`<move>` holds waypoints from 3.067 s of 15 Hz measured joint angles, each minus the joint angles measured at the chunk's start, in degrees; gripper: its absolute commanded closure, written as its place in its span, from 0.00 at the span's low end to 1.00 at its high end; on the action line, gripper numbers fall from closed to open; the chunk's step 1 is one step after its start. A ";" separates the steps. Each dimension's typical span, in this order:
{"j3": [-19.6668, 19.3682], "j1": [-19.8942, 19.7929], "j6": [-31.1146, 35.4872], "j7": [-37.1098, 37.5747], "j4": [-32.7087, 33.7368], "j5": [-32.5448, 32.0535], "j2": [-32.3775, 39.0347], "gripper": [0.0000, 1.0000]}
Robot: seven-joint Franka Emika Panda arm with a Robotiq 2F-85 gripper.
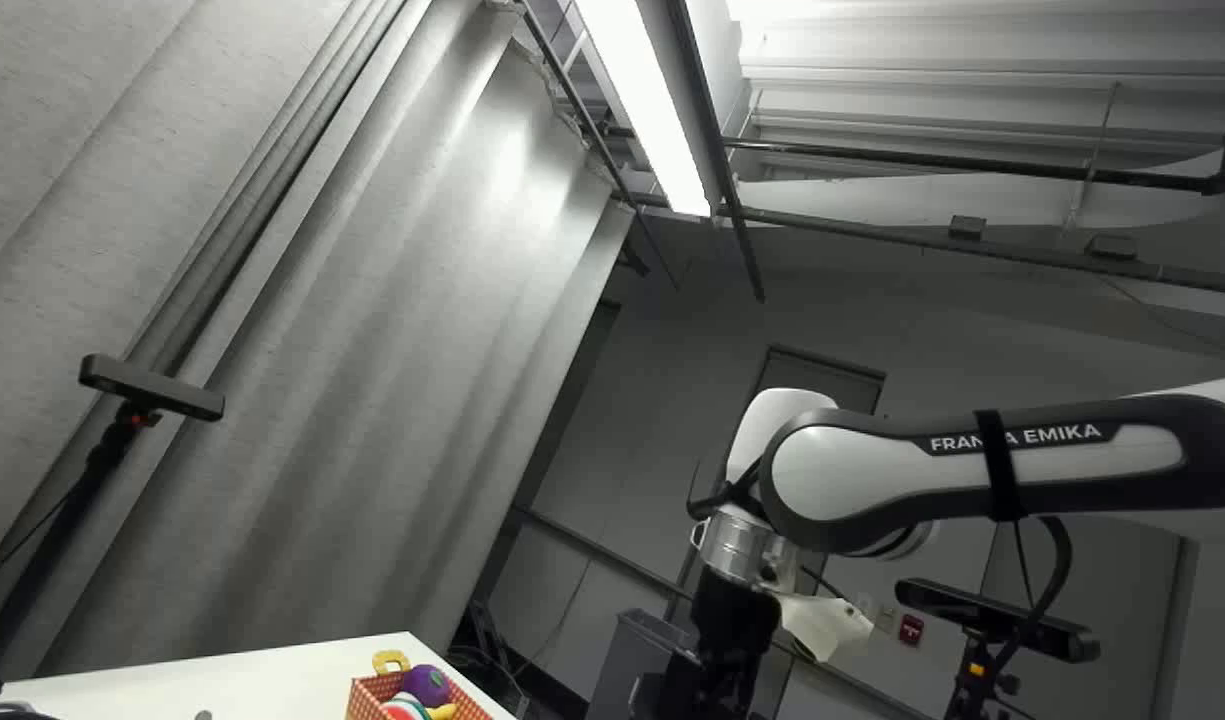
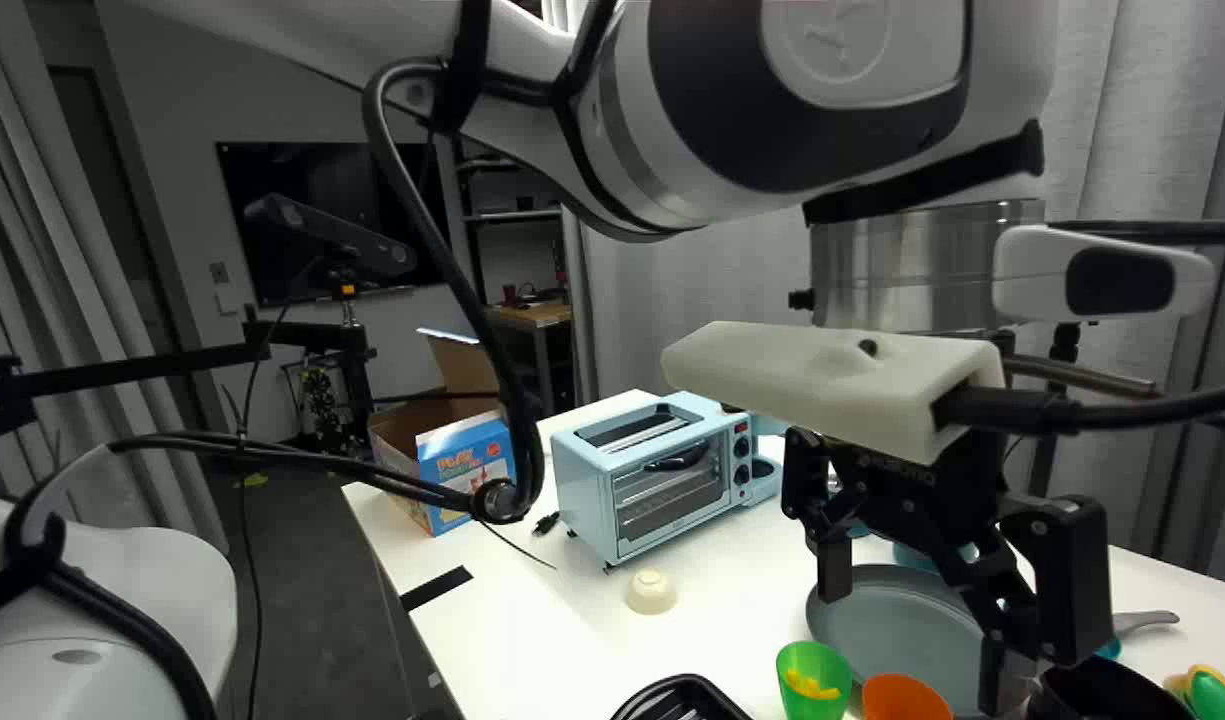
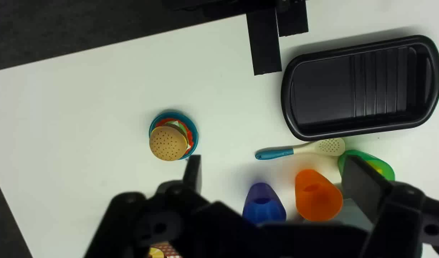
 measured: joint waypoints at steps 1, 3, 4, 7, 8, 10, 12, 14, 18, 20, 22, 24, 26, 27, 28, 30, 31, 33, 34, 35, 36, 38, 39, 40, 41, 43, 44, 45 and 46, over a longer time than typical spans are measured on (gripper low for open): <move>0.00 0.00 0.00 0.00 0.00 0.00 0.10 0.00; 0.00 0.00 0.00 0.00 0.00 0.00 0.11 0.00; 0.00 0.00 0.00 0.00 0.00 0.00 0.12 0.00; 0.00 0.00 0.00 0.00 0.00 0.00 0.12 0.00; 0.00 0.00 0.00 0.00 0.00 0.00 0.11 0.00; 0.00 0.00 0.00 0.00 0.00 0.00 0.12 0.00; 0.00 0.00 0.00 0.00 0.00 0.00 0.11 0.00; 0.00 0.00 0.00 0.00 0.00 0.00 0.11 0.00; 0.00 0.01 0.00 -0.35 0.00 0.00 0.62 0.00; 0.00 0.06 0.00 -0.61 0.00 0.00 1.51 0.00; 0.00 0.15 0.00 -0.70 -0.01 0.00 2.81 0.00; 0.00 0.25 0.06 -0.78 -0.01 0.00 4.38 0.00; 0.00 0.38 0.38 -0.80 -0.03 0.00 6.07 0.00; 0.00 0.42 0.76 -0.81 -0.05 0.03 6.93 0.00; 0.00 0.46 1.12 -0.81 -0.07 0.15 7.79 0.00; 0.00 0.56 1.82 -0.83 -0.16 0.95 9.46 0.00; 0.00 0.67 2.07 -0.85 -0.27 1.44 10.21 0.00; 0.06 1.11 2.19 -0.85 -0.67 2.60 11.52 0.00; 0.18 1.36 2.19 -0.85 -0.90 3.25 12.07 0.00; 0.34 1.65 2.19 -0.85 -1.20 3.92 12.53 0.00; 0.54 1.93 2.20 -0.85 -1.60 4.60 12.89 0.00; 1.06 2.44 2.26 -0.82 -2.39 5.94 13.49 0.00; 1.31 2.70 2.36 -0.73 -2.68 6.69 13.82 0.00; 1.54 2.94 2.62 -0.60 -3.02 7.50 14.19 0.00; 1.78 3.17 3.13 -0.40 -3.35 8.30 14.63 0.00; 2.30 3.50 4.84 0.14 -3.93 10.31 15.84 0.00; 2.59 3.59 6.39 0.71 -4.21 11.38 16.58 0.00; 2.86 3.68 8.17 1.55 -4.52 12.35 17.36 0.00; 3.12 3.79 10.09 2.71 -4.79 13.27 18.21 0.00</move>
